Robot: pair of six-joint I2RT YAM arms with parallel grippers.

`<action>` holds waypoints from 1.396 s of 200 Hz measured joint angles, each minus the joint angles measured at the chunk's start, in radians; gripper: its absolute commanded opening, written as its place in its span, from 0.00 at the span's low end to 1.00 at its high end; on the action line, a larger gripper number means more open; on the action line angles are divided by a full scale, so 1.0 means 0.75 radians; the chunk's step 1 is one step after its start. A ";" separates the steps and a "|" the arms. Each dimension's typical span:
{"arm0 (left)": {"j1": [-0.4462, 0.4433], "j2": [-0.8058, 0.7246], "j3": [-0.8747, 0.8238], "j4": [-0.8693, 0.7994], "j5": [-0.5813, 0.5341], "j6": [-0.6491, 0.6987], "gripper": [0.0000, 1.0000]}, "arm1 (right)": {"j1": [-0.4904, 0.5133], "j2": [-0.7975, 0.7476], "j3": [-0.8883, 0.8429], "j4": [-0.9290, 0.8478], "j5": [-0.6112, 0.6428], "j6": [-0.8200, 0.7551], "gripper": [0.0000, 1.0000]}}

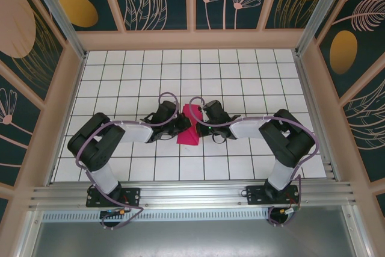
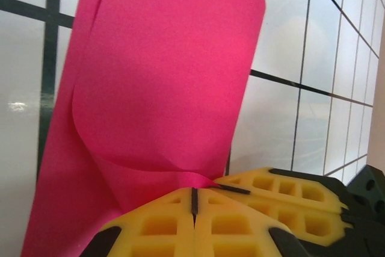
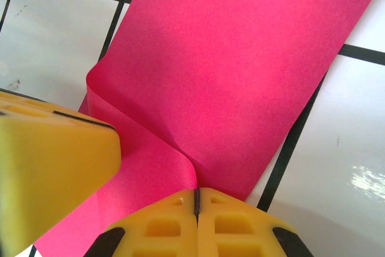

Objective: Fold a paper plane with a square sheet of paper (pick it up from the middle)
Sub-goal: Fold the triangle a second time at the center of the table.

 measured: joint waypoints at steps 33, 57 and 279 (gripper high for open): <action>0.000 0.053 0.001 -0.007 -0.017 0.000 0.02 | 0.000 0.006 0.006 0.004 -0.001 0.000 0.00; 0.000 0.051 0.001 -0.010 -0.042 0.001 0.02 | 0.000 0.010 0.008 0.006 0.000 0.000 0.00; 0.025 0.053 0.070 -0.131 -0.155 0.085 0.05 | 0.002 0.026 0.026 0.009 0.000 0.000 0.00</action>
